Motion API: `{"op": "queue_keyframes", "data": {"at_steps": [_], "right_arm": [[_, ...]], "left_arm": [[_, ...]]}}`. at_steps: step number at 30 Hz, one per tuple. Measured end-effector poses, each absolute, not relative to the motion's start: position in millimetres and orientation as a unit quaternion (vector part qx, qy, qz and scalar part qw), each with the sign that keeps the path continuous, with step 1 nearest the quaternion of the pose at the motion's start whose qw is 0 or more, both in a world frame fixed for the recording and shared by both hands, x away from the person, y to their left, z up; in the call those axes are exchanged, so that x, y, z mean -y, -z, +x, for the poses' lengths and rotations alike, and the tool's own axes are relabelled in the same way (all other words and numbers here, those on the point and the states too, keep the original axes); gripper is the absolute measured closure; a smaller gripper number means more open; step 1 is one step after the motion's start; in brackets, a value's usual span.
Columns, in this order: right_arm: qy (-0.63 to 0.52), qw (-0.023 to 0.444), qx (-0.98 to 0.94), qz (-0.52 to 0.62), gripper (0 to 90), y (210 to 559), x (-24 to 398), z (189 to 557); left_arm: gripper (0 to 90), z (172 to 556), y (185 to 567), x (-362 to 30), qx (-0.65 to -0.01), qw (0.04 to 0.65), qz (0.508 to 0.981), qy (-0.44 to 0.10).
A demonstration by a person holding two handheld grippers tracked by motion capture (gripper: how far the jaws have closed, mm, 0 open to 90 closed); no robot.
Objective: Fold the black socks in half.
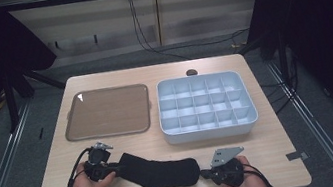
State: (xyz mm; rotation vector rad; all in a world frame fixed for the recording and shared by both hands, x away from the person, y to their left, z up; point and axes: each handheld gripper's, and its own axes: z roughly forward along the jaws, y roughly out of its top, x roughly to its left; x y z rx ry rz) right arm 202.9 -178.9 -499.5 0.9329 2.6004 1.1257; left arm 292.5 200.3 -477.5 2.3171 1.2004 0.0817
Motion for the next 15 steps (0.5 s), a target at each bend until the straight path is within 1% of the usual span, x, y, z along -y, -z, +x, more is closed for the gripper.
{"op": "queue_keyframes", "data": {"at_steps": [4,6,7,8,9,11,15], "right_arm": [[-0.375,0.08,-0.869,0.312,90.0,499.4,179.1,203.0],[-0.375,0.08,-0.869,0.314,90.0,499.3,178.9,202.7],[-0.375,0.08,-0.869,0.314,90.0,499.3,178.9,202.7],[-0.375,0.08,-0.869,0.313,90.0,499.4,178.9,203.0],[-0.375,0.08,-0.869,0.313,90.0,499.4,178.9,203.0],[-0.376,0.079,-0.868,0.313,90.0,499.6,178.1,202.9],[-0.375,0.081,-0.869,0.313,90.0,499.4,178.0,203.0]], "left_arm": [[63.1,290.8,477.7,-198.3,-0.439,0.261,0.859,-0.036],[70.5,290.3,477.8,-197.9,-0.439,0.263,0.858,-0.03],[70.5,289.6,477.8,-196.8,-0.441,0.263,0.858,-0.03],[75.3,289.7,477.1,-195.1,-0.441,0.257,0.86,-0.023],[76.8,289.7,477.1,-195.1,-0.441,0.257,0.86,-0.023],[78.9,291.7,476.3,-194.0,-0.45,0.253,0.857,-0.004],[80.4,292.2,474.1,-192.3,-0.452,0.253,0.855,0.007]]}}
